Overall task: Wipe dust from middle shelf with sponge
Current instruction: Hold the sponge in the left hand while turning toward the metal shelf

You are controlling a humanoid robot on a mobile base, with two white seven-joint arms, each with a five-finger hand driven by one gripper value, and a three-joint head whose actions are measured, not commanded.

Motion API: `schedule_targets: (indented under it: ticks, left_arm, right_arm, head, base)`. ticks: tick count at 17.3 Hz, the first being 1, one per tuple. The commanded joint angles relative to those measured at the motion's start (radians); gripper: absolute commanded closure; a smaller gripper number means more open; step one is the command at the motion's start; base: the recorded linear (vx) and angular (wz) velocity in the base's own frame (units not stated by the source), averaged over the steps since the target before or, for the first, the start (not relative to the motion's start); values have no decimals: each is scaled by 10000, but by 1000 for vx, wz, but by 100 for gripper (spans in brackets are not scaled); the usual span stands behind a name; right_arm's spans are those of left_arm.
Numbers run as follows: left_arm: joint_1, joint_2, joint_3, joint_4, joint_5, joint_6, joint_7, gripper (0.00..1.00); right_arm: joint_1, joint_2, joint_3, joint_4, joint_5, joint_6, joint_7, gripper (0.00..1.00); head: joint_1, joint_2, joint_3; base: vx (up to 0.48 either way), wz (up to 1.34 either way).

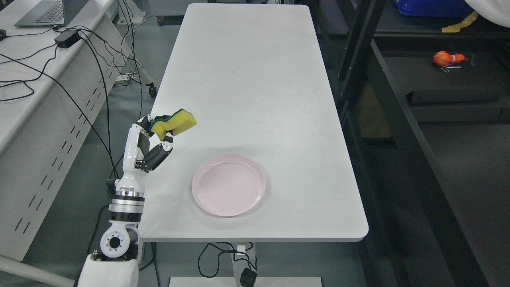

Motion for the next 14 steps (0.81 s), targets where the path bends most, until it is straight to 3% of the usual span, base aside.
schedule_targets:
  ticks: [1, 3, 9, 14]
  left_arm:
    - [1579, -131, 465, -2659, 1961, 2053, 368, 100]
    - [1564, -131, 575, -3152, 2026, 2704, 384, 100]
    - [1641, -131, 988, -3614, 2011, 3073, 353, 100]
    - [1885, 77, 1066, -3645, 2011, 2584, 261, 100]
  right_arm:
    - [5, -175, -2, -174, 0, 7, -38, 0]
    - [-10, -175, 13, -174, 0, 7, -38, 0]
    - [-11, -175, -3, -174, 0, 7, -38, 0]
    - [5, -175, -3, -174, 0, 7, -38, 0]
  head:
    - [0, 0, 0]
    - [0, 0, 0]
    - [0, 0, 0]
    - [0, 0, 0]
  base:
    - [-107, -80]
    - [-127, -98]
    - [-221, -160]
    - [-254, -277]
